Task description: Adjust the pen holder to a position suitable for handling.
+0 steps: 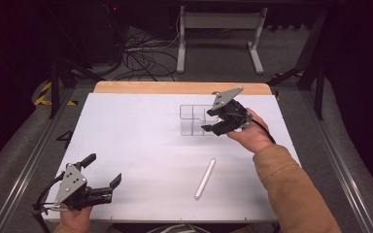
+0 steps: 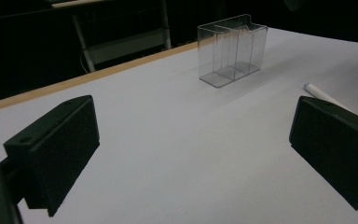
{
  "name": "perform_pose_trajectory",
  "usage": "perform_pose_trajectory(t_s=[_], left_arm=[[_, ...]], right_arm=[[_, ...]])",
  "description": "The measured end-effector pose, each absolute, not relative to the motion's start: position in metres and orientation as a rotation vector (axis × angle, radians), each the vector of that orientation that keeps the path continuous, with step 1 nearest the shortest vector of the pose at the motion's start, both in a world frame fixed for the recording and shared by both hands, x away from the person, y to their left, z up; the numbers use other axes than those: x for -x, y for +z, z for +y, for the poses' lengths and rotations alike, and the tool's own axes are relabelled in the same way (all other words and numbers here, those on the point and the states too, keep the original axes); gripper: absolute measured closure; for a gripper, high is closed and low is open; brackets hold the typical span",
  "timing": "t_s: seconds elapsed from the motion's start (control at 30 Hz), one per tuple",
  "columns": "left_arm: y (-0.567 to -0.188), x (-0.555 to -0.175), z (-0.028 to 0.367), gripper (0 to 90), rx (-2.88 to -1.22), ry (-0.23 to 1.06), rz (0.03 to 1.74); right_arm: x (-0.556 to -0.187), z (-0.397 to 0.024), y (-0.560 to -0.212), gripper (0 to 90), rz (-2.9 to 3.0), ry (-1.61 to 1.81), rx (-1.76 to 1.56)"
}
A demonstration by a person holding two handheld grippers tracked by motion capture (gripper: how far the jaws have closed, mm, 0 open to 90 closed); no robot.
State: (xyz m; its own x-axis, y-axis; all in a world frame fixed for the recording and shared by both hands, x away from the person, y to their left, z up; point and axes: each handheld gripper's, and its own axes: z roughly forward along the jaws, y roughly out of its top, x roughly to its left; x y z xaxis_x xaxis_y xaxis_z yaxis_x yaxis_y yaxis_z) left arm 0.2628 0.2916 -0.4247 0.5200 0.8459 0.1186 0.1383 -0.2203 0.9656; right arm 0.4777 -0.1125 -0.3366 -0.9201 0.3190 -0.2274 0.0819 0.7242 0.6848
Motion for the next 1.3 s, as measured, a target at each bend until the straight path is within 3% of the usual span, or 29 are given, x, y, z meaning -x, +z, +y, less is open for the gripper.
perform_pose_trajectory(t_s=[1.3], left_arm=[[-0.426,-0.261,0.296,2.4,-1.673,0.81,0.862]], right_arm=[[-0.519,-0.071,-0.381,63.8,2.674,0.724,-0.273]])
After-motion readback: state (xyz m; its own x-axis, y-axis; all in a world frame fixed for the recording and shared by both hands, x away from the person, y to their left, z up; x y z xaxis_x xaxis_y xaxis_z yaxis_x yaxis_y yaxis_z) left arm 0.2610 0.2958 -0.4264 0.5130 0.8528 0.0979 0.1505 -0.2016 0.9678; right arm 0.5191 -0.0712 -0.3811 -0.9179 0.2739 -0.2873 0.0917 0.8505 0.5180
